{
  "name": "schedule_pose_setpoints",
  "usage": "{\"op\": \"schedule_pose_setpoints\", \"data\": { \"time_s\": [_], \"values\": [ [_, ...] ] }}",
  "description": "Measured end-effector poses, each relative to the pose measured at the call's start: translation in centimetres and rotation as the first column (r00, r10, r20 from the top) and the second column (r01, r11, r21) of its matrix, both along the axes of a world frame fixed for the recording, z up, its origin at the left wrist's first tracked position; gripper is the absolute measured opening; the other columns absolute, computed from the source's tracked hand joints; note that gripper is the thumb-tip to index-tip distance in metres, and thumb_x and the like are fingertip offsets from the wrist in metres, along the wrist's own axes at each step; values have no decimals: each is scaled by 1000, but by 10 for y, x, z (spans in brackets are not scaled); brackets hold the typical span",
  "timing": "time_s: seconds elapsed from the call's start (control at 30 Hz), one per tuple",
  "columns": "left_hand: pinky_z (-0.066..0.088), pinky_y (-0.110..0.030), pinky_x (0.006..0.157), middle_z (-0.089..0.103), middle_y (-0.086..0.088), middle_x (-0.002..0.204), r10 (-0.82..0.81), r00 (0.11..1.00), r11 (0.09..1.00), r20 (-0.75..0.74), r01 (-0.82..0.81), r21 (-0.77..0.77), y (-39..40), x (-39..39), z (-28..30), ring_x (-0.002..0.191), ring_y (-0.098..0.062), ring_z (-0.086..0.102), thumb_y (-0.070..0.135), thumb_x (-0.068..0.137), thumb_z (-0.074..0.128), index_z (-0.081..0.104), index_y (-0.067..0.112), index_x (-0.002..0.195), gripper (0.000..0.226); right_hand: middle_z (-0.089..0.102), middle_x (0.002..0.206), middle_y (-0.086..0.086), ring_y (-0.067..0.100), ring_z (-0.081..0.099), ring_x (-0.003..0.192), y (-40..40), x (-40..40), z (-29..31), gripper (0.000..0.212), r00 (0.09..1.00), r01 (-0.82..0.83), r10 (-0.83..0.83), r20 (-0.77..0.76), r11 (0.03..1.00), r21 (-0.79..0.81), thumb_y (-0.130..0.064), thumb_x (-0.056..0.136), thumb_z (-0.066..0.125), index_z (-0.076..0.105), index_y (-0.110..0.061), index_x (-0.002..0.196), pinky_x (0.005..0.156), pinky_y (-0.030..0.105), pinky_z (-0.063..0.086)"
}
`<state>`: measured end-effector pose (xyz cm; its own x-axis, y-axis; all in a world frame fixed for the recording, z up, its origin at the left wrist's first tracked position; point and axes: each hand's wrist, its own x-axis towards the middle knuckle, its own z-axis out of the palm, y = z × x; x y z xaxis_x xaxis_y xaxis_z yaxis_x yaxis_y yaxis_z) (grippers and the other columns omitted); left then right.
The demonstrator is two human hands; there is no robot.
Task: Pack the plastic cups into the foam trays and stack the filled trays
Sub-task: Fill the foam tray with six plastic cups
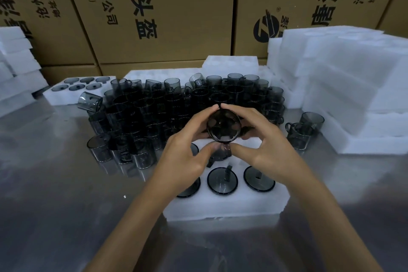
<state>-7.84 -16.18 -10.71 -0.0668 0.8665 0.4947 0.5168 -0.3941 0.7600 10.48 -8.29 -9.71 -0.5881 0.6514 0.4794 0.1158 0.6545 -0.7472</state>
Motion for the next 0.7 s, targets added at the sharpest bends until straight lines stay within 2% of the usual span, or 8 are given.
{"op": "schedule_pose_setpoints", "data": {
  "time_s": [0.07, 0.13, 0.2, 0.33, 0.47, 0.57, 0.63, 0.7],
  "values": [
    [41, -16, 106, 58, 27, 133, -46, 998, 998, 33, 47, -46, 3, 7, 1, 128, 4, 51, 6, 92, 68, 43, 36, 135, 58, 60, 123, -21, 9, 56, 113, 1, 8, -2, 65, 996, 85, -85, -25, 996, -7, -21, 78, 84, 57, -42, 132, 87, 22, 44],
    [42, -24, 108, 59, 26, 132, -63, 998, 995, 8, 63, -75, 8, 14, 2, 129, 3, 51, 10, 94, 66, 45, 34, 130, 49, 63, 117, -21, 8, 55, 113, 4, 17, -4, 58, 984, 172, -173, -38, 985, -27, -33, 69, 89, 64, -45, 120, 89, 23, 41],
    [44, -30, 108, 60, 23, 131, -63, 998, 994, -30, 60, -95, 17, 21, 4, 128, 3, 51, 11, 95, 64, 49, 30, 131, 44, 65, 110, -22, 8, 54, 111, 10, 25, -7, 54, 968, 251, -251, -14, 968, -13, -37, 63, 91, 64, -50, 108, 89, 21, 41],
    [47, -22, 104, 66, 18, 121, -30, 998, 987, -63, 19, -162, 40, 30, 8, 118, 5, 57, 8, 95, 63, 64, 28, 125, 36, 63, 106, -24, 1, 50, 107, 24, 34, -19, 57, 922, 370, -367, 121, 929, -2, -43, 59, 92, 61, -51, 107, 87, 17, 40],
    [45, -20, 104, 69, 20, 117, -25, 999, 967, -46, 13, -255, 52, 29, 0, 114, 10, 58, 20, 100, 56, 68, 29, 124, 28, 62, 108, -26, -6, 47, 107, 30, 39, -28, 57, 921, 334, -311, 233, 941, -62, -48, 65, 87, 59, -52, 115, 77, 14, 34],
    [46, -24, 103, 70, 25, 111, 6, 1000, 966, 5, -5, -258, 50, 26, -11, 112, 12, 58, 31, 97, 62, 64, 44, 120, 27, 64, 110, -30, -6, 51, 110, 30, 42, -27, 51, 947, 275, -236, 219, 947, -168, -56, 65, 76, 61, -56, 114, 84, 18, 37],
    [45, -22, 101, 69, 28, 111, -8, 1000, 972, 11, 10, -236, 49, 27, -14, 112, 11, 59, 29, 95, 65, 63, 51, 113, 29, 66, 109, -28, -3, 53, 111, 30, 43, -26, 45, 951, 261, -217, 221, 946, -192, -62, 65, 68, 64, -54, 110, 89, 24, 40],
    [45, -21, 100, 67, 34, 109, 4, 1000, 980, -7, -5, -199, 49, 30, -15, 110, 12, 60, 27, 94, 67, 63, 55, 107, 30, 68, 106, -27, -3, 55, 110, 31, 44, -26, 35, 950, 266, -224, 216, 946, -186, -60, 72, 69, 67, -51, 106, 87, 23, 39]
  ]
}}
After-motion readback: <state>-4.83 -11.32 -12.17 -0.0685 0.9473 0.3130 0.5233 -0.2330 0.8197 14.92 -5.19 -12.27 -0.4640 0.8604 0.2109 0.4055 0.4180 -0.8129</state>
